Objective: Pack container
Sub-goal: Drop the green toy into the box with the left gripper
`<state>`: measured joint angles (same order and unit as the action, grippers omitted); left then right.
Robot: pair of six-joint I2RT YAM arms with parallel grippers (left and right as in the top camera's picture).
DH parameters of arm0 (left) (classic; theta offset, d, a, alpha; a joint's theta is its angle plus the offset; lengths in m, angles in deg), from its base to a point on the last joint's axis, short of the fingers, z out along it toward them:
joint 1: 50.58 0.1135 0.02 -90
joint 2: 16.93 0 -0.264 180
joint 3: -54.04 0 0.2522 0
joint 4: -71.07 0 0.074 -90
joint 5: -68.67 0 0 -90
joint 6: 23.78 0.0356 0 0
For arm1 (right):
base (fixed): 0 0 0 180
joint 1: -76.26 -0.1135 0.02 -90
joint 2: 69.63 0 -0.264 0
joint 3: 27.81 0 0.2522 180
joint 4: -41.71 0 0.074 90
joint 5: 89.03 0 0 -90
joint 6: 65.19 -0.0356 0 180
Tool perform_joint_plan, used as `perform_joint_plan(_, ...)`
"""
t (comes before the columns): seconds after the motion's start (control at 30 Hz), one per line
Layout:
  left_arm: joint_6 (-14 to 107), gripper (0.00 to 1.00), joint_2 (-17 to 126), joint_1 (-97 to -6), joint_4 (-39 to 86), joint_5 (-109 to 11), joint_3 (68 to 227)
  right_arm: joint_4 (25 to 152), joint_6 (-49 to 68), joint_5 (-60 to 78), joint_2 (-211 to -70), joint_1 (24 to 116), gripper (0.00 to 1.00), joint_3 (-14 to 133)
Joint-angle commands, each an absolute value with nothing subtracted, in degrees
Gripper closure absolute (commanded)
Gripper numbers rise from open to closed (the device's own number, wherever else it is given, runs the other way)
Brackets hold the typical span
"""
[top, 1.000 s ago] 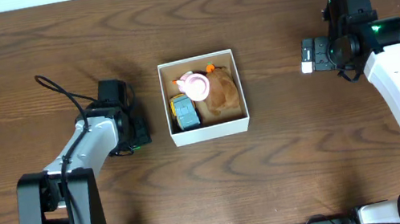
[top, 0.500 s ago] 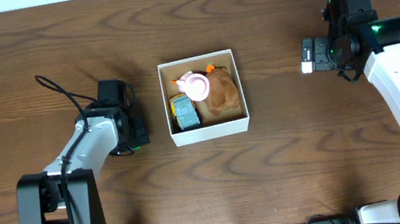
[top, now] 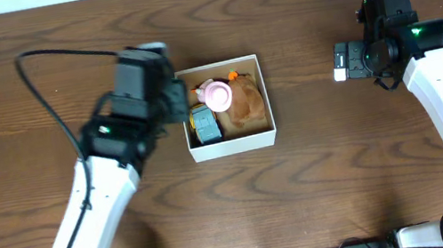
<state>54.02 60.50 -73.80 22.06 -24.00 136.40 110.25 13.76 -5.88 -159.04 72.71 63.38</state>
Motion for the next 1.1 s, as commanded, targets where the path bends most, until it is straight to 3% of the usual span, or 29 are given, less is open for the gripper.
perform_joint_plan(0.0, 53.91, 0.81, 63.29, -79.16, 22.34, -23.89, 136.05, 110.16, 14.73, -5.64, -159.32, 72.88, 0.01, 63.70)
perform_joint_plan(0.17, 53.91, 0.80, 70.03, -85.04, 24.25, -23.89, 136.05, 110.23, 14.73, -5.64, -159.32, 72.88, 0.01, 63.73)
perform_joint_plan(0.2, 53.89, 0.73, 71.47, -85.73, 24.46, -23.89, 136.05, 110.32, 14.73, -5.64, -159.32, 72.88, 0.01, 63.70)
perform_joint_plan(0.3, 53.91, 0.67, 74.25, -86.70, 24.64, -23.89, 136.05, 110.43, 14.83, -5.66, -159.32, 72.88, 0.01, 63.70)
perform_joint_plan(0.33, 53.91, 0.61, 74.64, -86.78, 24.62, -23.89, 136.05, 110.43, 14.83, -5.66, -159.32, 72.88, 0.01, 63.73)
perform_joint_plan(0.4, 53.91, 0.33, 74.81, -86.76, 24.64, -23.89, 136.05, 110.36, 14.83, -5.66, -159.32, 72.88, 0.01, 63.73)
perform_joint_plan(0.5, 53.93, 0.27, 74.22, -86.72, 24.88, -23.87, 136.07, 110.36, 14.86, -5.66, -159.32, 72.88, 0.01, 63.70)
perform_joint_plan(0.67, 53.93, 0.01, 71.88, -86.08, 24.84, -23.65, 136.09, 110.36, 15.82, -5.68, -159.32, 72.88, 0.01, 63.70)
perform_joint_plan(0.9, 50.96, 0.02, 62.86, -79.09, 20.86, -16.29, 136.09, 110.36, 16.45, -5.64, -159.32, 72.88, 0.01, 63.70)
perform_joint_plan(1.07, 47.18, 0.02, 54.49, -64.99, 14.00, -10.95, 136.09, 110.40, 16.80, -5.66, -159.32, 72.88, 0.01, 63.70)
